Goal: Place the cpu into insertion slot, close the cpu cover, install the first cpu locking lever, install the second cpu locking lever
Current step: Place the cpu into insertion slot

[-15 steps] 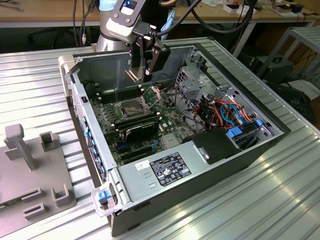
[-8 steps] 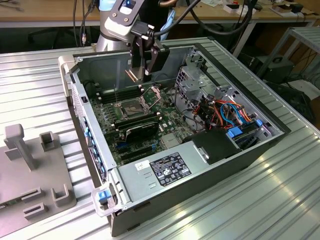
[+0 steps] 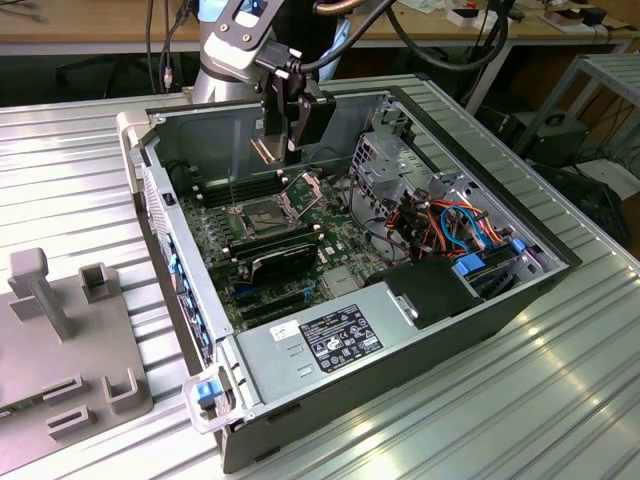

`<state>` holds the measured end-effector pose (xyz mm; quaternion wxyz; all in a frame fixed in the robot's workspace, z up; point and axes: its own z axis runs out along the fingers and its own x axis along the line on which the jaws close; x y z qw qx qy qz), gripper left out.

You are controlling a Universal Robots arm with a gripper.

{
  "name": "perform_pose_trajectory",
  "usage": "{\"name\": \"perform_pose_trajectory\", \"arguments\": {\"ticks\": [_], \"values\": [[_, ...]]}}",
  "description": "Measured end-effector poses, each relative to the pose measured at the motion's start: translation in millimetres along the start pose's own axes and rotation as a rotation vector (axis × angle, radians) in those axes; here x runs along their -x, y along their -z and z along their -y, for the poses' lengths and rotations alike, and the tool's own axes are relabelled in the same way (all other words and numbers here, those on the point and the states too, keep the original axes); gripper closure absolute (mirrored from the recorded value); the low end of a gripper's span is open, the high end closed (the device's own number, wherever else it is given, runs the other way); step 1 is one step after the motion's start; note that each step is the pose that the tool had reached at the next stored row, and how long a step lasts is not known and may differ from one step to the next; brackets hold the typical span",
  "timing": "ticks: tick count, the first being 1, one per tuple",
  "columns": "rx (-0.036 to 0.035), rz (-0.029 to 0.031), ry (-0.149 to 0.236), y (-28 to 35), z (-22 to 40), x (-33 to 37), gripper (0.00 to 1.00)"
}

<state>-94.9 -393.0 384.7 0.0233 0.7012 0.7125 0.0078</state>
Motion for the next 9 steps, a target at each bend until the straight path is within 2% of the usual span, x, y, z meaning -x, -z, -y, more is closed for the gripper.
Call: {"name": "perform_pose_trajectory", "arguments": {"ticks": [4,9], "values": [[0.0,-0.0001,-0.001,-0.5,0.0,-0.1,0.45],[-0.0001,0.0001,-0.001,-5.0,0.0,-0.4,0.45]]}}
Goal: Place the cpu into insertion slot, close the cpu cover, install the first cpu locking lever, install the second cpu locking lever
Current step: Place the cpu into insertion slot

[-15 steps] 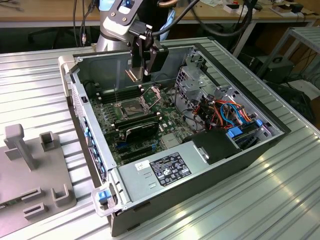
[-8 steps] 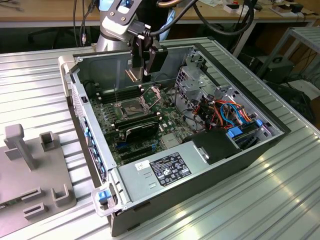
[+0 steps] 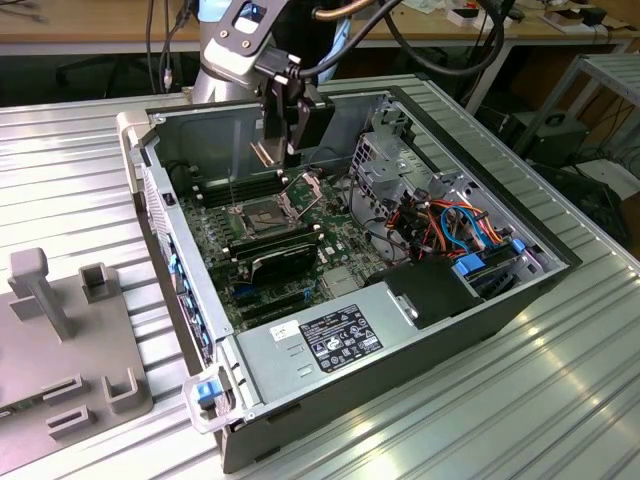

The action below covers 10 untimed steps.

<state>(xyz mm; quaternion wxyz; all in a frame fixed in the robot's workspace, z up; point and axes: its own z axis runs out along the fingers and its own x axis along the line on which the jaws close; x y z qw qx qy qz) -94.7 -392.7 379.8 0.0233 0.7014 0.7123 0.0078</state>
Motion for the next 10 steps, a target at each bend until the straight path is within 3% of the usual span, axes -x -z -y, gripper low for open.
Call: {"name": "perform_pose_trajectory", "arguments": {"ticks": [10], "values": [[-0.0001,0.0002,-0.001,-5.6,-0.1,-0.2,0.45]]}}
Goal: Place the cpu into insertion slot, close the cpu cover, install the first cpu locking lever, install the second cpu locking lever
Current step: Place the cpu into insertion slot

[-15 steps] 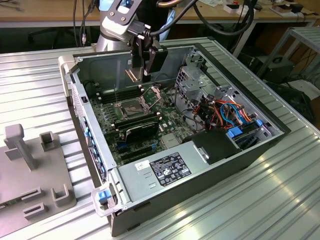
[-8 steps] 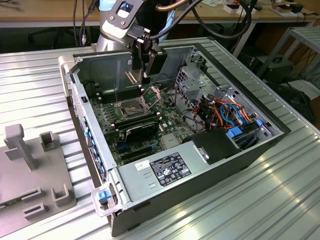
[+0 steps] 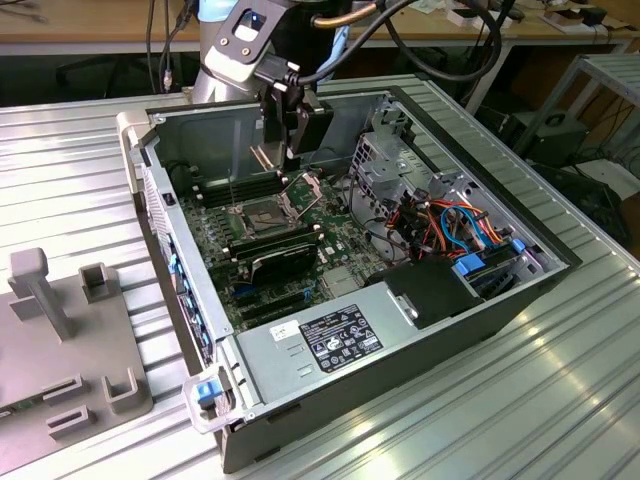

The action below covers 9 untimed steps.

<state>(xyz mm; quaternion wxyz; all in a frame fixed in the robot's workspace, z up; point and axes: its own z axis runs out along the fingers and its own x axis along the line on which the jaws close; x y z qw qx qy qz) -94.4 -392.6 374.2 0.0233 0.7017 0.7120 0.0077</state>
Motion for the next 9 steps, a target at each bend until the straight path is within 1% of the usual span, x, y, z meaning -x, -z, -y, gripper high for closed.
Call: {"name": "perform_pose_trajectory", "arguments": {"ticks": [2,9], "values": [[0.0001,-0.0002,0.0,-2.5,0.1,-0.1,0.45],[0.0001,-0.0002,0.0,-2.8,0.1,-0.1,0.45]]}}
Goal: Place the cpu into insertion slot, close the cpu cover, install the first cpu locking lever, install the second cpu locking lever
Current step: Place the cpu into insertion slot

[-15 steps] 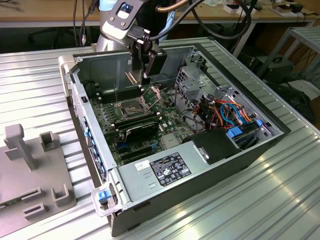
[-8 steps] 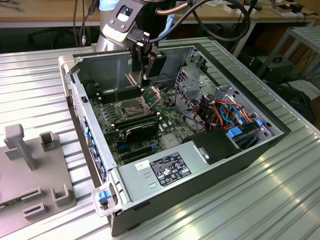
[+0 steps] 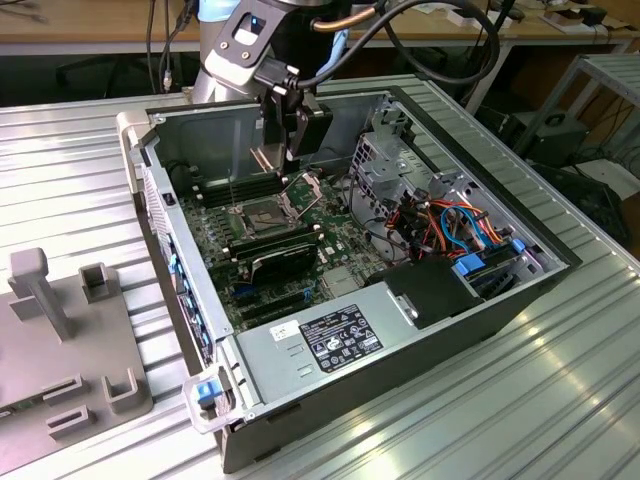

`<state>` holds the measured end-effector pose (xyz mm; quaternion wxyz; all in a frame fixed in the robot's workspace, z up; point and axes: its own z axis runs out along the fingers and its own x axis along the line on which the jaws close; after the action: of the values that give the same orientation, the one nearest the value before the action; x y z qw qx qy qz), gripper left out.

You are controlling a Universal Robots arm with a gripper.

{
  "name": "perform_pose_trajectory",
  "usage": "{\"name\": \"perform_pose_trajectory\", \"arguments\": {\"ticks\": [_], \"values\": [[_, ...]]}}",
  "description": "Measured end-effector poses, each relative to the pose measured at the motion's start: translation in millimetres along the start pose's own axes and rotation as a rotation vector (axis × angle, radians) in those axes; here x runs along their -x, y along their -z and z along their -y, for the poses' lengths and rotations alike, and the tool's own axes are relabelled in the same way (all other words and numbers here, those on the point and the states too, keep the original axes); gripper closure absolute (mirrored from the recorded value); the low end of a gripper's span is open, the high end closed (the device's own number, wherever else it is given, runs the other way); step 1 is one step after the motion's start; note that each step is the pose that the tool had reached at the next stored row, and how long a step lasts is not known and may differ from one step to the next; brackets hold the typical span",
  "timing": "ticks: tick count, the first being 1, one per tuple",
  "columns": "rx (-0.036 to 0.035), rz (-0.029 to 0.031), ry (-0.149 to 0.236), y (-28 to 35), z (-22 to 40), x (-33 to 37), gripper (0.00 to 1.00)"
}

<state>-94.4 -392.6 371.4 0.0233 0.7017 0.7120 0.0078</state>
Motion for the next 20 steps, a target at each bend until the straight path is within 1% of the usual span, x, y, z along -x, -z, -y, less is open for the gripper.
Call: {"name": "perform_pose_trajectory", "arguments": {"ticks": [8,9,10,11,13,14,16,17,18,20], "values": [[0.0,0.0,0.0,-0.3,0.0,0.0,0.45],[0.0002,-0.0004,0.0,-1.5,0.0,-0.2,0.45],[0.0001,-0.0001,0.0,-3.3,0.1,-0.5,0.45],[0.0,-0.0001,0.0,-6.8,-0.7,-1.4,0.45],[-0.0009,-0.0001,0.0,-11.0,-4.2,-4.6,0.45],[-0.0018,0.0,0.0,-13.7,-8.3,-7.8,0.45],[-0.002,-0.0002,0.0,-17.5,-12.8,-12.8,0.45],[-0.0024,-0.0001,0.0,-20.5,-15.9,-16.5,0.45],[-0.0032,0.0001,0.0,-25.1,-19.4,-20.3,0.45],[-0.0037,0.0,-0.002,-29.4,-21.5,-22.8,0.45]]}}
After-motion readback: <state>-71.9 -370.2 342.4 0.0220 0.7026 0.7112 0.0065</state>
